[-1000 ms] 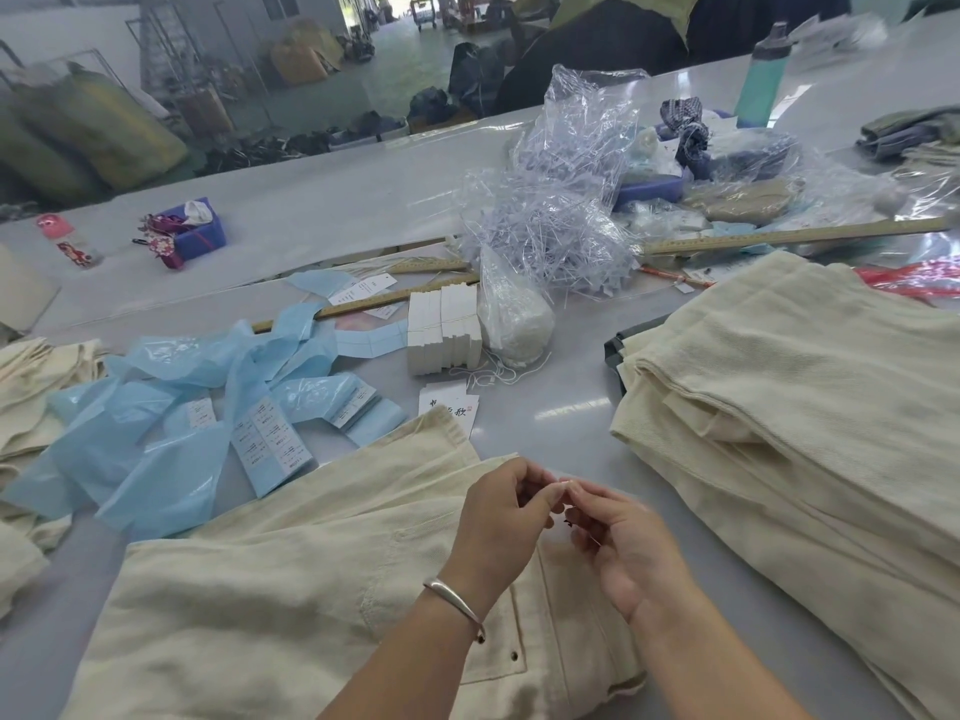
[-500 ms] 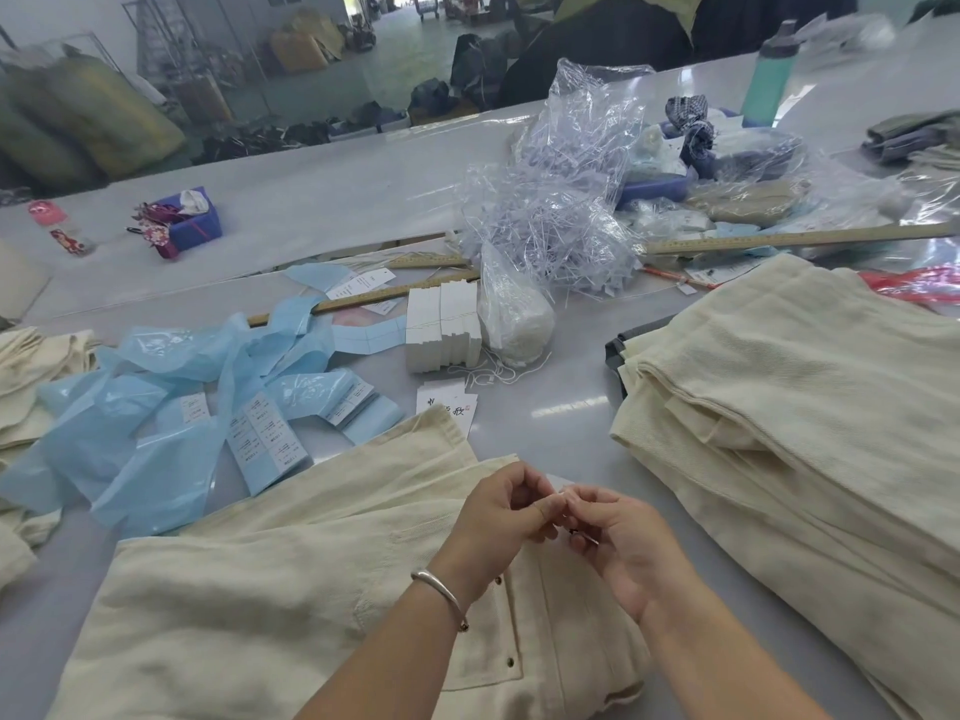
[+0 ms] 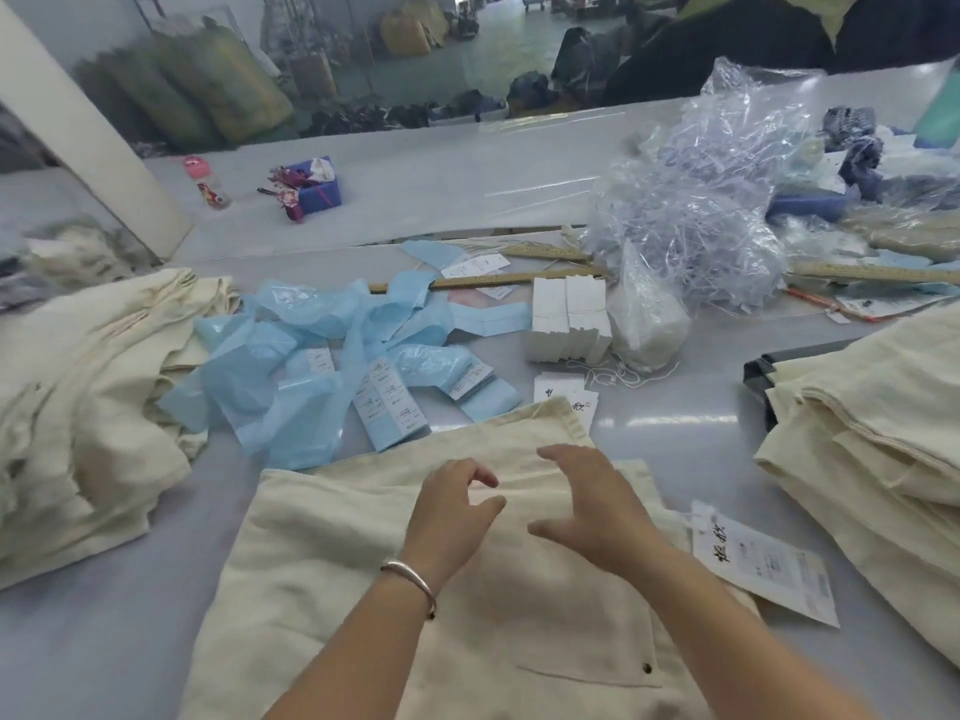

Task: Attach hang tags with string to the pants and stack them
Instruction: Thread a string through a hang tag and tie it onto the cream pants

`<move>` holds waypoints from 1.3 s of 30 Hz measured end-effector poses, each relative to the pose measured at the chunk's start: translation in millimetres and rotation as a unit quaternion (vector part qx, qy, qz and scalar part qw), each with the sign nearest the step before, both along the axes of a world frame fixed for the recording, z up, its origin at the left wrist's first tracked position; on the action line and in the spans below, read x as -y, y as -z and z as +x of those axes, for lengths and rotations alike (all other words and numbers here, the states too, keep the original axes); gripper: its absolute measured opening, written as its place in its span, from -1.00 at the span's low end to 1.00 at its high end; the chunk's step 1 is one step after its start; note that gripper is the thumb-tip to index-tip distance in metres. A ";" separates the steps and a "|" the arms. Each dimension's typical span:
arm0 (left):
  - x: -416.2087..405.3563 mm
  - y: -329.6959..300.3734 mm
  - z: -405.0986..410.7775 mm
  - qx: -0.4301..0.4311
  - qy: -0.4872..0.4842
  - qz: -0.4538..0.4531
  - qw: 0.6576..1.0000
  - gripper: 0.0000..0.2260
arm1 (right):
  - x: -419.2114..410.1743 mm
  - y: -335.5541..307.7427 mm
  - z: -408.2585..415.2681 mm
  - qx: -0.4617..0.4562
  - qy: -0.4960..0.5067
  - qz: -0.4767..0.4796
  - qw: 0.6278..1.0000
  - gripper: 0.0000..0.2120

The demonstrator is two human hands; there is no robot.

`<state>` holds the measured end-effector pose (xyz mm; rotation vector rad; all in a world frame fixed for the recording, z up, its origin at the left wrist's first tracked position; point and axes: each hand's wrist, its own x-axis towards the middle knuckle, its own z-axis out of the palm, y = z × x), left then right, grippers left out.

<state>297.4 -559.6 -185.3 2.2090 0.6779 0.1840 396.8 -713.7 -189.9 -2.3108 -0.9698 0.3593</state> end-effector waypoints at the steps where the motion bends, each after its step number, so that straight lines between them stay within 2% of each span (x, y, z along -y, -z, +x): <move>1: -20.3 2.4 -15.0 -0.018 -0.024 0.016 0.999 -0.85 | -16.4 5.1 1.7 0.014 -0.043 -0.071 0.996 -0.09; 3: -58.2 7.0 -44.0 -0.040 -0.077 0.039 0.995 -0.83 | -42.4 12.8 7.5 0.029 -0.085 -0.200 0.976 0.08; 4: -75.6 9.4 -58.3 -0.047 -0.108 0.051 0.992 -0.82 | -52.0 14.4 8.8 0.030 -0.088 -0.247 0.964 0.09; 5: -92.2 12.0 -72.1 -0.057 -0.141 0.064 0.986 -0.81 | -59.2 14.5 8.3 0.033 -0.089 -0.285 0.954 0.03; 6: -108.0 15.0 -85.2 -0.073 -0.173 0.078 0.979 -0.77 | -64.6 13.1 6.3 0.041 -0.099 -0.307 0.946 -0.12; 8: -134.0 22.9 -107.8 -0.127 -0.212 0.112 0.962 -0.60 | -70.2 5.4 -1.4 0.079 -0.133 -0.272 0.950 -0.64; 9: -143.8 28.6 -117.1 -0.145 -0.214 0.124 0.958 -0.49 | -71.1 -0.5 -3.9 0.092 -0.143 -0.241 0.955 -0.73; 11: -156.2 41.7 -129.8 -0.144 -0.197 0.112 0.963 -0.36 | -75.3 -20.9 -5.0 0.099 -0.150 -0.191 0.965 -0.62; 13: -159.5 52.3 -136.0 -0.127 -0.177 0.088 0.972 -0.30 | -88.5 -43.8 -0.5 0.107 -0.135 -0.155 0.973 -0.64; 15: -160.9 58.4 -139.0 -0.120 -0.177 0.106 0.971 -0.33 | -112.6 -57.6 7.8 0.144 -0.118 -0.183 0.965 -0.82; 17: -164.4 59.4 -140.2 -0.116 -0.185 0.133 0.967 -0.36 | -141.4 -50.8 19.1 0.154 -0.105 -0.247 0.951 -0.89; 18: -166.6 60.0 -141.8 -0.116 -0.188 0.139 0.965 -0.35 | -152.8 -40.6 22.4 0.132 -0.097 -0.275 0.947 -0.87; 19: -169.0 62.0 -143.7 -0.119 -0.192 0.140 0.964 -0.31 | -160.6 -27.9 23.7 0.101 -0.086 -0.297 0.946 -0.75; 21: -173.2 65.5 -149.6 -0.124 -0.205 0.131 0.962 -0.21 | -168.8 -2.4 26.1 0.048 -0.059 -0.323 0.944 -0.28; 22: -175.7 66.5 -152.9 -0.121 -0.213 0.125 0.961 -0.15 | -171.6 4.9 27.3 0.035 -0.056 -0.328 0.942 -0.11; 24: -180.2 68.9 -160.1 -0.101 -0.232 0.096 0.963 -0.05 | -177.8 12.3 32.7 0.027 -0.068 -0.333 0.940 0.02; 26: -182.4 71.7 -165.1 -0.059 -0.254 0.045 0.964 0.00 | -181.2 14.8 38.4 0.028 -0.078 -0.351 0.933 0.02; 28: -182.4 75.9 -168.7 -0.032 -0.249 0.011 0.968 -0.02 | -181.2 16.6 36.4 0.044 -0.065 -0.371 0.925 -0.12; 31: -180.2 82.1 -174.6 -0.008 -0.222 -0.016 0.975 -0.15 | -175.7 17.9 21.3 0.190 -0.090 -0.401 0.892 -0.55; 32: -177.3 81.7 -177.0 0.000 -0.209 -0.012 0.978 -0.20 | -170.9 17.6 14.6 0.223 -0.099 -0.394 0.886 -0.69; 34: -165.5 78.5 -181.8 0.024 -0.173 0.059 0.983 -0.30 | -154.6 18.1 -0.2 0.238 -0.095 -0.365 0.895 -0.88; 36: -147.7 74.9 -184.5 0.063 -0.151 0.114 0.980 -0.42 | -130.2 18.3 -17.1 0.215 -0.061 -0.341 0.913 -0.91; 39: -114.9 58.2 -181.8 0.162 -0.068 0.135 0.975 -0.52 | -80.3 9.5 -43.5 0.188 0.021 -0.296 0.936 -0.78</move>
